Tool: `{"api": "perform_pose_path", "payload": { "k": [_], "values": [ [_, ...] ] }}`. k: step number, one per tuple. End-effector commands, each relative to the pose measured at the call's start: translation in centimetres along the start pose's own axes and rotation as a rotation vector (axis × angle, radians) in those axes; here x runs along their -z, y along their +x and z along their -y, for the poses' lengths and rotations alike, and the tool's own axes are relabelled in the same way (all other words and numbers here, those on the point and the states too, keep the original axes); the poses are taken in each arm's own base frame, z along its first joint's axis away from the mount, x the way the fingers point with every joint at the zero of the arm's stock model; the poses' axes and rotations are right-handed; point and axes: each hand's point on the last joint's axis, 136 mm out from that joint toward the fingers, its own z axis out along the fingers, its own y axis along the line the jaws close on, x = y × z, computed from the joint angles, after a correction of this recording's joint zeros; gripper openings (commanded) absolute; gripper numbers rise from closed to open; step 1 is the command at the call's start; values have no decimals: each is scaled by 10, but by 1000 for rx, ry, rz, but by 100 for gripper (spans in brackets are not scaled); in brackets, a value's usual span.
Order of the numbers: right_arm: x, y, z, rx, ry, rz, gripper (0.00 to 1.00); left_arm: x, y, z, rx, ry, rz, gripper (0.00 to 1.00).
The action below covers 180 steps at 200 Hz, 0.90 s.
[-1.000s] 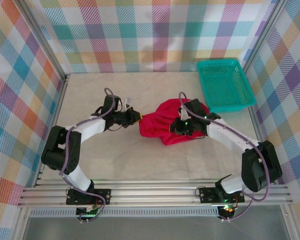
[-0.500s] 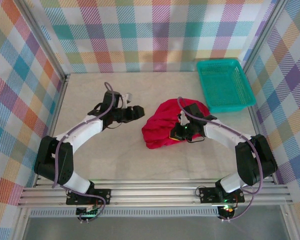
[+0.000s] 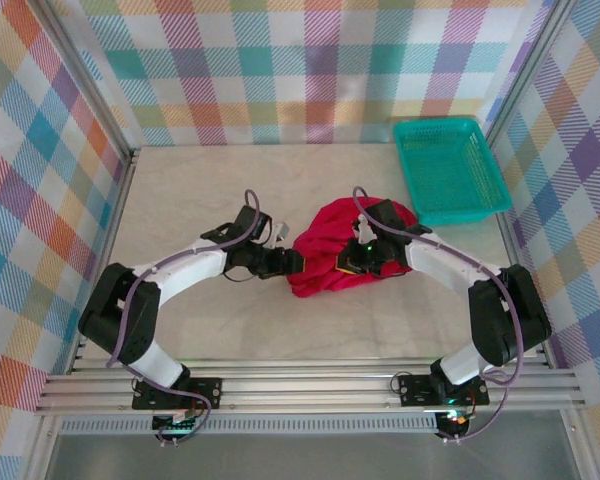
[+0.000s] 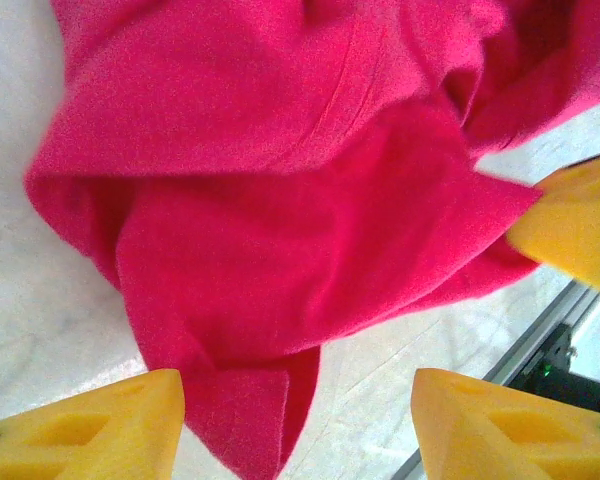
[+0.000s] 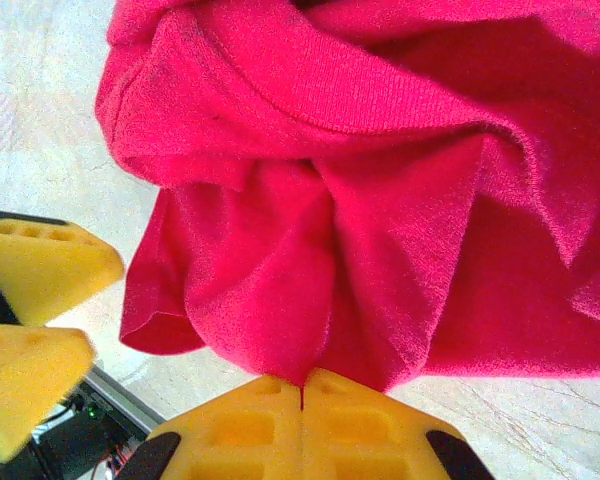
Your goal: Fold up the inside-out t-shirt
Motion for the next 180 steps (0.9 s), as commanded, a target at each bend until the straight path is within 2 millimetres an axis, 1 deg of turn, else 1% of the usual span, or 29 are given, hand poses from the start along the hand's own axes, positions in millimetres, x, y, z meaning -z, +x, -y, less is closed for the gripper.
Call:
{"api": "perform_pose_path", "payload": {
  "k": [1,17,24,29,43,46,48,51,55,59,66,70,71,75,87,101,111,121,132,144,159,180],
  "values": [
    [1,-5,-8,-7,-26,-4,0,-11,15,-10,-8,-43,-63,62],
    [1,-4,-8,-7,-25,-8,0,-18,17,-11,-8,-47,-66,61],
    [1,-4,-8,-4,-24,-8,0,-21,17,-12,-4,-50,-65,57],
    [1,-5,-8,-5,-22,-8,0,-23,16,-12,0,-47,-63,49],
    [1,-5,-8,-6,-19,-7,0,-30,16,-12,27,-30,-73,18],
    [1,-6,-8,-6,-19,-6,0,-31,17,-13,34,-29,-77,13],
    [2,-6,-8,-6,-19,-6,0,-32,12,-10,25,-16,-59,10],
    [2,-6,-8,-6,-16,-7,1,-32,10,-9,24,-12,-52,5],
    [2,-6,-8,-4,-12,-7,5,-32,10,-9,26,-14,-50,0],
    [3,-7,-8,-2,-5,-7,12,-31,9,-9,27,-18,-45,0],
    [6,-10,-9,9,9,-1,32,-28,9,-10,23,-28,-43,0],
    [8,-12,-9,15,21,3,41,-26,6,-9,11,-31,-32,0],
    [9,-12,-9,19,23,5,42,-25,8,-10,16,-39,-41,0],
    [11,-14,-10,25,34,10,47,-22,10,-12,17,-54,-48,0],
    [17,-23,-13,47,62,32,58,-10,7,-13,10,-84,-36,0],
    [21,-35,-19,72,77,50,60,5,3,-17,12,-112,-17,0],
    [19,-44,-21,81,82,55,65,17,0,-22,22,-129,2,0],
    [10,-54,-19,77,95,49,65,28,-2,-26,39,-136,20,0],
    [-5,-62,-15,68,107,26,64,40,-5,-30,54,-144,46,0],
    [-23,-74,-4,51,137,9,60,56,-8,-37,67,-163,77,0],
    [-40,-89,20,-7,187,-6,57,76,-12,-51,95,-198,118,0],
    [-45,-104,44,-77,219,6,54,105,-16,-80,173,-246,193,0]
  ]
}}
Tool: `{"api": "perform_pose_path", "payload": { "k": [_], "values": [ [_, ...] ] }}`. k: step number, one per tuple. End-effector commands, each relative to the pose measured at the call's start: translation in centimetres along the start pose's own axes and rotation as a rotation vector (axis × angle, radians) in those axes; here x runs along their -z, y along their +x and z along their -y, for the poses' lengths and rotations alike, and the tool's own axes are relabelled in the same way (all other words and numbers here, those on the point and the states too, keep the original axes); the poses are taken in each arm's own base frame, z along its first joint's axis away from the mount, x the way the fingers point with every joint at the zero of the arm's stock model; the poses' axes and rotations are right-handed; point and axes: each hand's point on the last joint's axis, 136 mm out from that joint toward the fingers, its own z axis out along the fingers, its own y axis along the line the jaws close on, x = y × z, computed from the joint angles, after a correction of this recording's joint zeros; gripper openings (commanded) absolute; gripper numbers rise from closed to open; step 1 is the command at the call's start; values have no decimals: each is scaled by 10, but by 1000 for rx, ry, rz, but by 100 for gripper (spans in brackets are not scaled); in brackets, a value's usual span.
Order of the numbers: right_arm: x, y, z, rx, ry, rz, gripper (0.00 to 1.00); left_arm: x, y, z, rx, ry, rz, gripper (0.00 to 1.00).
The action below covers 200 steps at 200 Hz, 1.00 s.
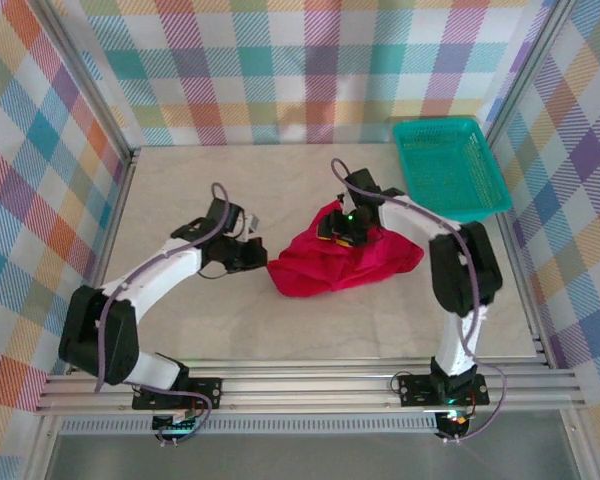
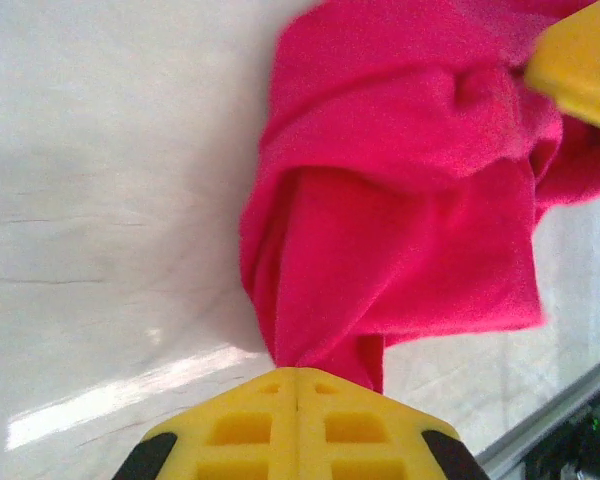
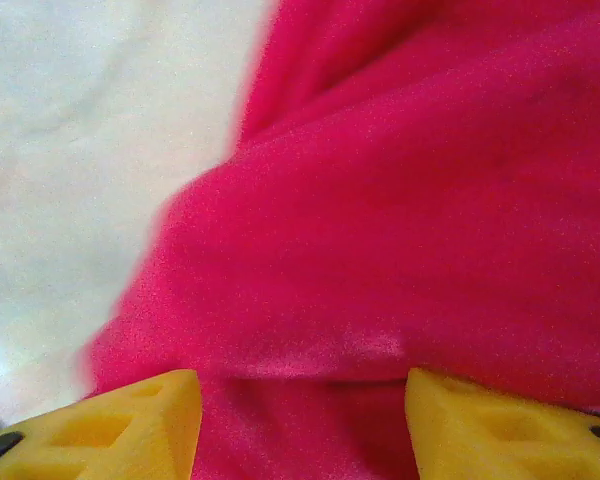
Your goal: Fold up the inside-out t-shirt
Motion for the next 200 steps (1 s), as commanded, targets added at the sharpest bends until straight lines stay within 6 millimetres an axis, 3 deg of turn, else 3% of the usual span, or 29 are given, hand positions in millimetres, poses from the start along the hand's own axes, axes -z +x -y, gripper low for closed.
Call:
{"api": "perform_pose_path", "payload": {
  "k": [1,36,52,67,85,99,117,152,174,200],
  "values": [
    [-5,-12,35,-84,74,-9,54,27,-3,-38,67,-92,44,0],
    [0,-18,45,-105,100,-14,53,67,-22,-104,215,-320,246,0],
    [10,-18,30,-89,53,-8,53,80,-30,-115,255,-369,341,0],
    [30,-19,7,-61,-23,11,55,90,-40,-113,274,-370,403,2],
    [67,-20,-19,-17,-85,52,59,89,-55,-80,214,-257,426,21],
    [95,-20,-21,7,-61,103,62,76,-60,-45,123,-190,391,39],
    [122,-18,4,-22,8,156,64,42,-51,7,-1,-114,285,51],
    [143,-9,67,-107,145,191,65,-29,-31,97,-141,1,143,59],
    [146,-2,82,-131,148,195,73,-66,-22,127,-195,-3,66,63],
    [131,3,91,-135,163,162,78,-102,-16,127,-204,-49,12,63]
  ]
}}
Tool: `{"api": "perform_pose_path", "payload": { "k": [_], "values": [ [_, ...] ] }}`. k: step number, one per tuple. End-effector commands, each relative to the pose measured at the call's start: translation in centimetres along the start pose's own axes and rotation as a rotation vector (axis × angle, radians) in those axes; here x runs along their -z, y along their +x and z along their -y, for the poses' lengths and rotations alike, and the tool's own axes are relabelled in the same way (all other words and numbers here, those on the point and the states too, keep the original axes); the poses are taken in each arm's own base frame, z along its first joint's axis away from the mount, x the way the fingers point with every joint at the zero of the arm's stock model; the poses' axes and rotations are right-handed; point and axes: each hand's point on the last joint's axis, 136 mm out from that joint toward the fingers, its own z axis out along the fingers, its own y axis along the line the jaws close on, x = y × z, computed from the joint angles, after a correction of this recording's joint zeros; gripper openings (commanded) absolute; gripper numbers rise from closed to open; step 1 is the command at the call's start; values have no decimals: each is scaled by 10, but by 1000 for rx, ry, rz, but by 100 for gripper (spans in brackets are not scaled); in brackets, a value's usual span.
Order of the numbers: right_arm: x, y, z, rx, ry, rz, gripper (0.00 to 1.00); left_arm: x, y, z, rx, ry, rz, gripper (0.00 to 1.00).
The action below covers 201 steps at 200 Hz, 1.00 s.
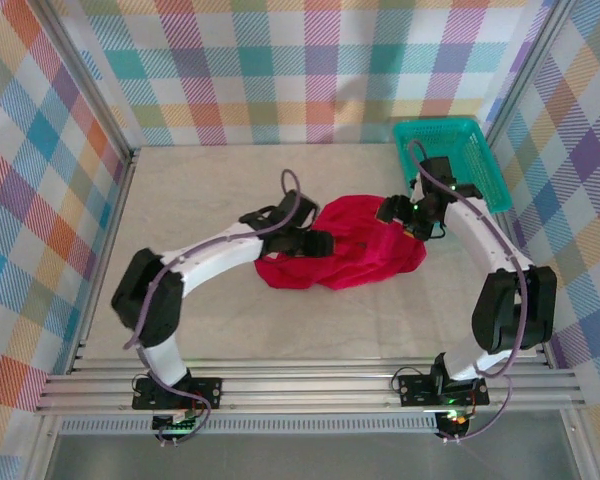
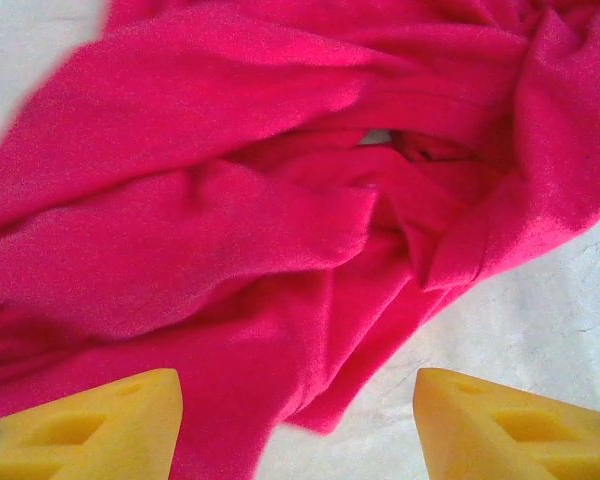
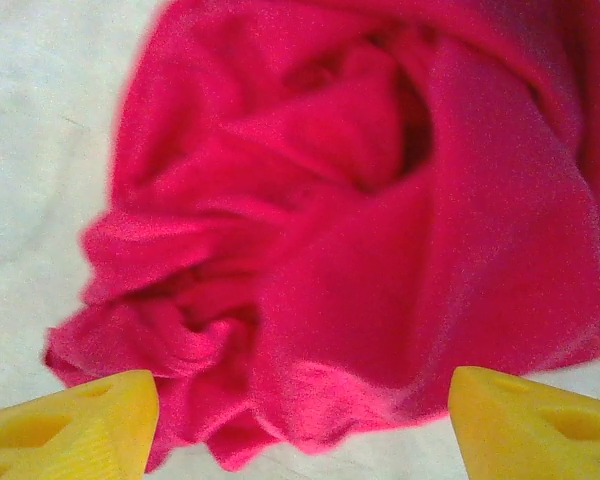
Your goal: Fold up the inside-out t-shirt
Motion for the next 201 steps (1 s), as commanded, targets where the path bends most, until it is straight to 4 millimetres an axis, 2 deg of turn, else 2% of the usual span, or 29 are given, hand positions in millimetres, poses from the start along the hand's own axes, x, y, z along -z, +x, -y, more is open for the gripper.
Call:
{"api": "perform_pose_path", "payload": {
  "k": [1,18,30,35,46,54,60,72,93,112,130,150,168,184,195,201],
  "values": [
    [-12,13,6,24,25,-52,78,-19,0,1,9,-26,-29,63],
    [-25,9,7,17,22,-65,74,-40,6,-20,9,-113,-49,65],
    [-34,5,5,15,11,-73,63,-49,11,-39,12,-177,-81,65],
    [-38,3,3,10,2,-79,55,-51,12,-47,16,-200,-87,64],
    [-42,2,-4,13,-18,-95,29,-53,9,-64,35,-229,-83,61],
    [-41,2,-10,23,-27,-100,10,-51,7,-79,56,-247,-82,55],
    [-37,3,-16,30,-36,-100,0,-48,3,-92,76,-261,-82,48],
    [-25,5,-32,45,-85,-89,0,-37,-5,-122,115,-308,-74,38],
    [8,17,-67,73,-186,-61,0,-14,-22,-173,203,-367,-44,33],
    [34,38,-97,100,-265,-47,0,5,-39,-197,254,-381,-1,32],
    [48,58,-123,102,-351,-50,0,22,-54,-199,254,-393,48,33],
    [51,78,-153,114,-448,-89,0,37,-62,-191,254,-375,89,34],
    [41,98,-176,143,-490,-166,0,56,-65,-174,274,-298,153,45],
    [20,115,-184,155,-489,-241,15,74,-62,-163,295,-247,203,53],
    [8,121,-181,153,-481,-279,30,85,-58,-158,297,-234,214,56],
    [5,120,-176,162,-457,-275,33,89,-55,-155,294,-221,212,56]
  ]
}}
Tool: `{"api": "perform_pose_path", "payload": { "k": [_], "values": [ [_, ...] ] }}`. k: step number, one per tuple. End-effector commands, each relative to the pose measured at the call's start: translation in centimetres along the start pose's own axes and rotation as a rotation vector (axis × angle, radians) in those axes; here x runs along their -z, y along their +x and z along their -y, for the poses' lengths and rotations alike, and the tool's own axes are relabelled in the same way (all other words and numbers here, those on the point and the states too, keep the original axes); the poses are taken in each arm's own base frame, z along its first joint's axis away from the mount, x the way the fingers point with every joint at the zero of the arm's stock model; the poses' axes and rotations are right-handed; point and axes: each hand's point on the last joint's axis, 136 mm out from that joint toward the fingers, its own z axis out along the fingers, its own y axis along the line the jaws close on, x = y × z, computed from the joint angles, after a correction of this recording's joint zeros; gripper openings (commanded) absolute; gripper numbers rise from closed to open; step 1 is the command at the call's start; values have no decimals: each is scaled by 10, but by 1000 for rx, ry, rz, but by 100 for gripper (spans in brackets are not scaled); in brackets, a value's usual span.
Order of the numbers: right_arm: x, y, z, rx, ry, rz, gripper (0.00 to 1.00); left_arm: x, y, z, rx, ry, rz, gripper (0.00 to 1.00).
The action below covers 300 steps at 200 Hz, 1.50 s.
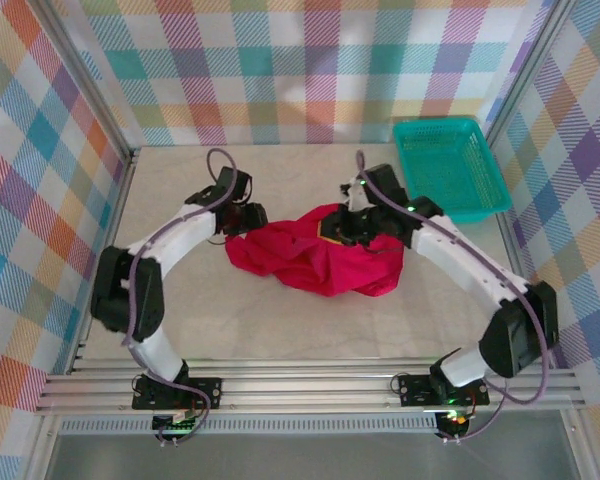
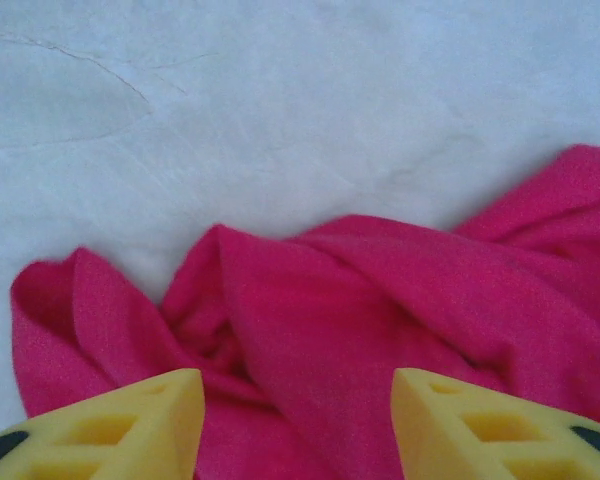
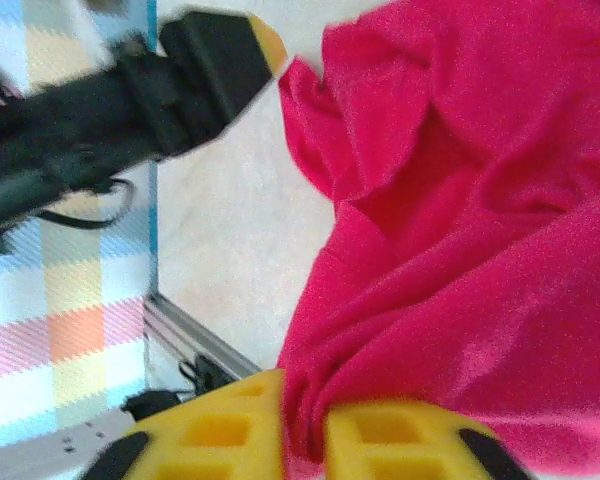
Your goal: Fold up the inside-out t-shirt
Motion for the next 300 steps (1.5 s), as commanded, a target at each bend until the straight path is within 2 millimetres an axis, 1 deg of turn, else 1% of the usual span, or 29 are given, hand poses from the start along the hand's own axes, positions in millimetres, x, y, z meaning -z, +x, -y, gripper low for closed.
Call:
{"api": "perform_pose_path", "payload": {
  "k": [1,9,16,21,32,42,53,60,69,78,93,108,125,143,158,168,178,186,201,229,233,246,261,273,279,287,291,292,300],
  "values": [
    [-21,9,11,-38,-1,-74,33,29,2,9,18,74,29,56],
    [-16,5,23,-20,56,-51,36,35,7,14,13,105,18,57],
    [-8,0,36,-12,108,-27,39,40,12,22,1,151,3,57],
    [-2,-4,44,-10,137,-11,43,43,17,29,-9,183,-9,58],
    [14,-14,64,-18,183,25,45,49,31,52,-52,260,-38,59],
    [28,-22,87,-50,239,61,45,51,47,74,-101,300,-55,62],
    [39,-27,108,-75,284,91,46,51,68,99,-151,344,-84,64],
    [45,-29,121,-100,305,104,48,48,80,111,-170,360,-105,65],
    [49,-30,132,-122,315,107,50,41,94,121,-175,368,-136,67],
    [50,-29,140,-142,315,104,51,35,105,125,-170,369,-169,69],
    [51,-26,151,-157,330,98,56,26,121,123,-170,351,-221,71],
    [49,-20,159,-162,346,85,57,29,137,117,-225,325,-269,73],
    [45,-9,164,-171,345,61,60,40,149,95,-303,253,-306,73],
    [41,1,171,-179,345,41,60,54,155,68,-354,182,-299,73],
    [39,6,175,-185,352,30,61,64,162,55,-363,169,-298,75],
    [38,7,176,-187,352,25,61,69,168,54,-355,198,-299,77],
    [37,7,176,-188,349,23,61,68,175,56,-340,239,-305,88],
    [36,7,175,-188,341,21,62,65,180,59,-331,277,-306,91],
    [36,4,171,-188,326,22,65,53,191,58,-323,300,-305,92],
    [37,4,169,-185,324,19,71,29,204,72,-316,351,-294,91],
    [37,4,170,-186,327,17,71,25,204,77,-317,368,-280,90],
    [37,7,171,-190,331,13,71,12,209,81,-308,370,-286,82],
    [36,11,174,-195,331,5,71,-2,209,88,-286,383,-289,67],
    [34,16,178,-202,334,-4,71,-5,205,96,-277,392,-282,49],
    [32,19,180,-205,333,-12,71,-5,199,100,-274,390,-274,34],
    [30,24,182,-208,333,-24,70,0,188,105,-271,383,-259,10],
    [30,25,183,-209,334,-27,71,5,182,109,-272,382,-251,2],
    [30,25,183,-209,334,-28,70,7,180,110,-273,381,-247,0],
    [30,27,184,-207,338,-29,70,21,161,117,-285,378,-211,0]
  ]
}}
